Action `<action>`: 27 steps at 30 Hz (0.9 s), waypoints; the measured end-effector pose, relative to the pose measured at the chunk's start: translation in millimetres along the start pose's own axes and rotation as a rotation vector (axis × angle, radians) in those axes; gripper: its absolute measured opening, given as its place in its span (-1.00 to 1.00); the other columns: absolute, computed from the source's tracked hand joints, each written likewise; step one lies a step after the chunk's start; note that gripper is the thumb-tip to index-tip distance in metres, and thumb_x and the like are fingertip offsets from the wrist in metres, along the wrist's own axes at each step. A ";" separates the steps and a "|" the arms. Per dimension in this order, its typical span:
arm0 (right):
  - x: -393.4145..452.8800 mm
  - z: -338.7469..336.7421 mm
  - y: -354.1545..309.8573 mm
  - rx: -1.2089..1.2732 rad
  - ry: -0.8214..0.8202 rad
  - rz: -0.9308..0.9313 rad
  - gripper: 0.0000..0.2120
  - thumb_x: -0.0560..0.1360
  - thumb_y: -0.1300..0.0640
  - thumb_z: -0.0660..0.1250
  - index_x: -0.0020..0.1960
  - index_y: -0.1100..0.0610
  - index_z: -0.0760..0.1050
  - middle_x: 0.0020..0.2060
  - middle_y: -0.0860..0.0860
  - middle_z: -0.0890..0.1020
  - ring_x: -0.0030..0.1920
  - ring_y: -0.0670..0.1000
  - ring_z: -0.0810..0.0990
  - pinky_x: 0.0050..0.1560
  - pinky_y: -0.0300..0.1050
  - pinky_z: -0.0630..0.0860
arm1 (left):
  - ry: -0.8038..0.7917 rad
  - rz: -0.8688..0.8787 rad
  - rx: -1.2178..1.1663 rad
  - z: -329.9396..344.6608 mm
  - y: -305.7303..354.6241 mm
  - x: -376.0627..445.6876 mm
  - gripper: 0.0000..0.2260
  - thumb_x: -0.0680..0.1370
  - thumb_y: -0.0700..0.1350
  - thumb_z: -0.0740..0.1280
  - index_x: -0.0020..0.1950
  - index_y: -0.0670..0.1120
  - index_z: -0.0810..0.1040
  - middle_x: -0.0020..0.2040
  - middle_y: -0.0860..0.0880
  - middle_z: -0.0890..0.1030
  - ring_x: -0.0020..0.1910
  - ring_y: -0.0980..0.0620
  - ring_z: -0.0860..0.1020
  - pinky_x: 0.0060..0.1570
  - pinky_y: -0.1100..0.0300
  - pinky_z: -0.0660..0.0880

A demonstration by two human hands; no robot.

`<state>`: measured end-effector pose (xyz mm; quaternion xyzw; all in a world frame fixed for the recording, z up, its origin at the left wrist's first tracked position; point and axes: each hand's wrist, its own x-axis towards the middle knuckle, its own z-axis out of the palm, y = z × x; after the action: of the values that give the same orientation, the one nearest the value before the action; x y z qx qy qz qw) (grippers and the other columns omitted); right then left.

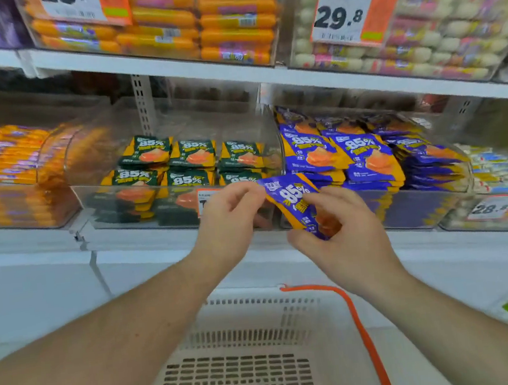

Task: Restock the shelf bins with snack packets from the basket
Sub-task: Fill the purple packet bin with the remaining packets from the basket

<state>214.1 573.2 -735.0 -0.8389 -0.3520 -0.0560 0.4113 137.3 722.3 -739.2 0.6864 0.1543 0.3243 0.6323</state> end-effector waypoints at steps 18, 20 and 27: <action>237.3 5.8 8.0 -0.491 -0.155 0.266 -0.40 0.47 -0.40 0.16 0.15 0.07 0.57 0.22 0.14 0.58 0.22 0.20 0.53 0.04 -0.04 0.44 | -0.436 -0.099 0.433 24.8 -19.0 124.3 0.02 0.13 0.33 0.53 0.47 0.38 0.04 0.39 0.15 0.35 0.28 0.12 0.48 0.24 -0.02 0.51; 252.7 17.8 10.3 -0.533 -0.209 0.289 -0.33 0.49 -0.41 0.11 0.37 0.03 0.47 0.41 0.13 0.45 0.35 0.19 0.44 0.17 -0.03 0.39 | -0.435 -0.081 0.414 25.6 -20.7 123.5 -0.11 0.22 0.22 0.57 0.39 0.41 0.12 0.26 0.24 0.44 0.18 0.21 0.54 0.17 0.03 0.55; 275.3 43.7 22.4 -0.513 -0.217 0.215 -0.37 0.53 -0.38 0.07 0.33 0.06 0.46 0.25 0.15 0.54 0.13 0.15 0.54 0.10 -0.01 0.49 | -0.438 -0.055 0.409 26.2 -19.4 122.3 -0.23 0.29 0.17 0.56 0.26 0.46 0.11 0.21 0.24 0.50 0.13 0.20 0.57 0.15 -0.01 0.55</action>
<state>425.2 745.7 -672.6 -0.9490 -0.2773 -0.0092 0.1494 248.7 781.2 -727.2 0.8487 0.0952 0.1134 0.5077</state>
